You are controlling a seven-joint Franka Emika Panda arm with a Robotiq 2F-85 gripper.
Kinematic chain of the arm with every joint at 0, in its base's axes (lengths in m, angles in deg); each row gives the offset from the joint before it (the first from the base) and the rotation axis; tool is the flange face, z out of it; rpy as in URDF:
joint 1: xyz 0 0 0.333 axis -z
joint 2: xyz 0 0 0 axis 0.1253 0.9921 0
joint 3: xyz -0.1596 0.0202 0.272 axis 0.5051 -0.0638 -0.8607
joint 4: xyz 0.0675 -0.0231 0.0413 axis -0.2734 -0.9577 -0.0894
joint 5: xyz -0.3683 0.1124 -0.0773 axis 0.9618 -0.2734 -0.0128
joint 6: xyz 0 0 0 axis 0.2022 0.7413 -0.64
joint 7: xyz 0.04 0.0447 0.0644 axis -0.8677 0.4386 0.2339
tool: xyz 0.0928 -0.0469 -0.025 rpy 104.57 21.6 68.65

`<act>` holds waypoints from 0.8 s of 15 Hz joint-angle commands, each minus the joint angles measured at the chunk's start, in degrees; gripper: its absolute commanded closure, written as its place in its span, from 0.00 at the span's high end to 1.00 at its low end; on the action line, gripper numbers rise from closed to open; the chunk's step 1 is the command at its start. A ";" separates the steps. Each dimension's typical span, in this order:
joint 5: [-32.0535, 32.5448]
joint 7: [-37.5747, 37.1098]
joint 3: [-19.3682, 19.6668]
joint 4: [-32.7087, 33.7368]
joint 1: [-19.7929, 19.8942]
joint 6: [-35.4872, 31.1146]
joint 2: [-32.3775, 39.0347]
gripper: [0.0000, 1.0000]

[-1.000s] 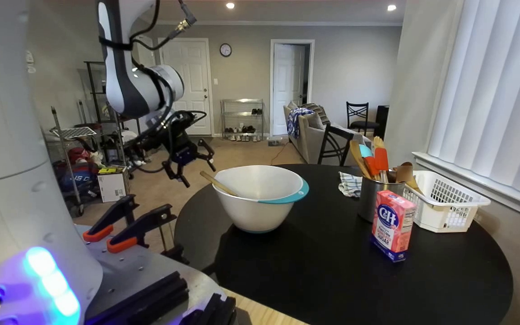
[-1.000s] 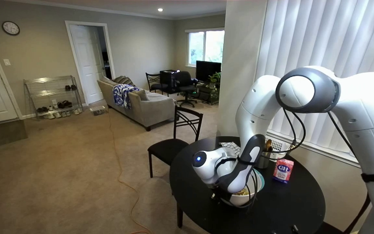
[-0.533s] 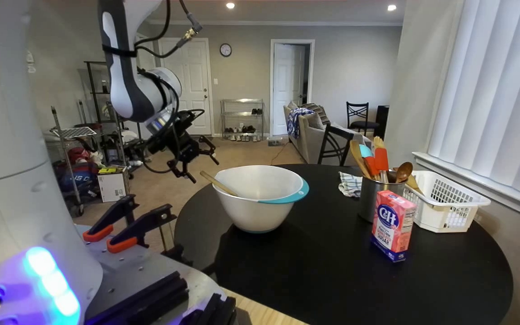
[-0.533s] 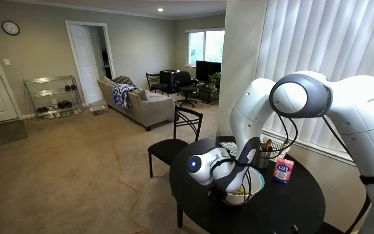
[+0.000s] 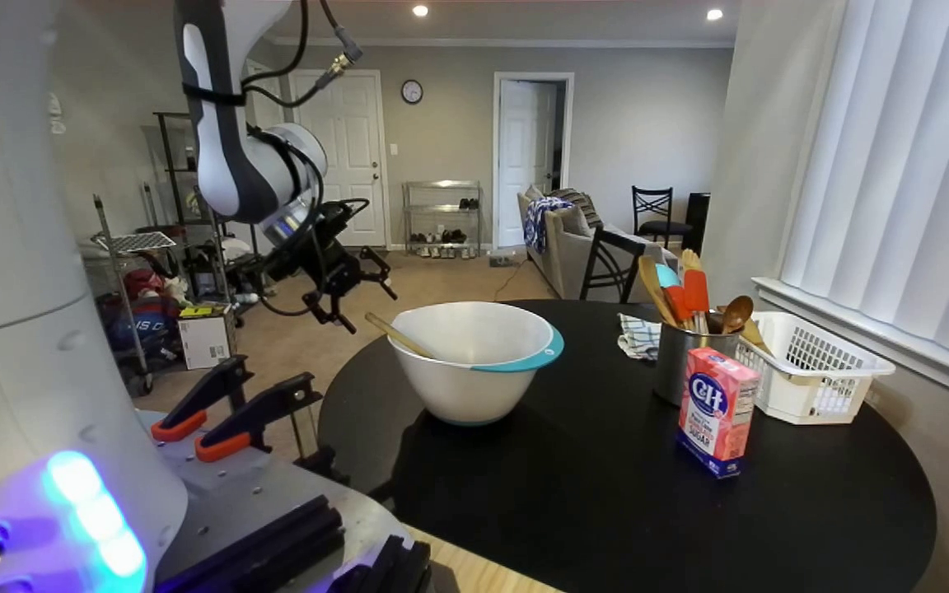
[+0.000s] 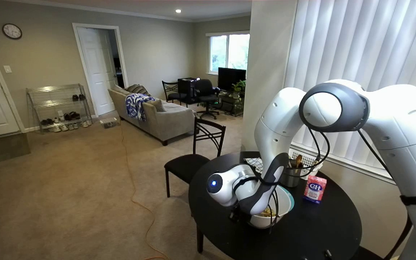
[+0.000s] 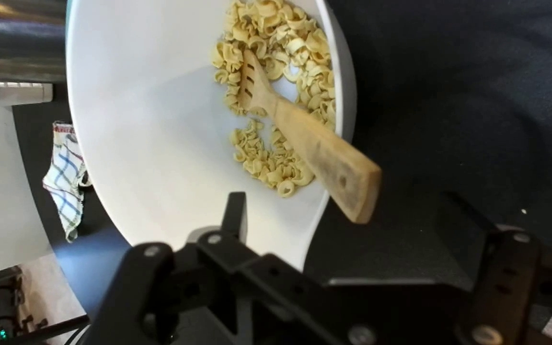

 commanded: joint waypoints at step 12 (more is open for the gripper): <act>14.63 -23.72 -2.67 1.22 -0.81 6.11 4.50 1.00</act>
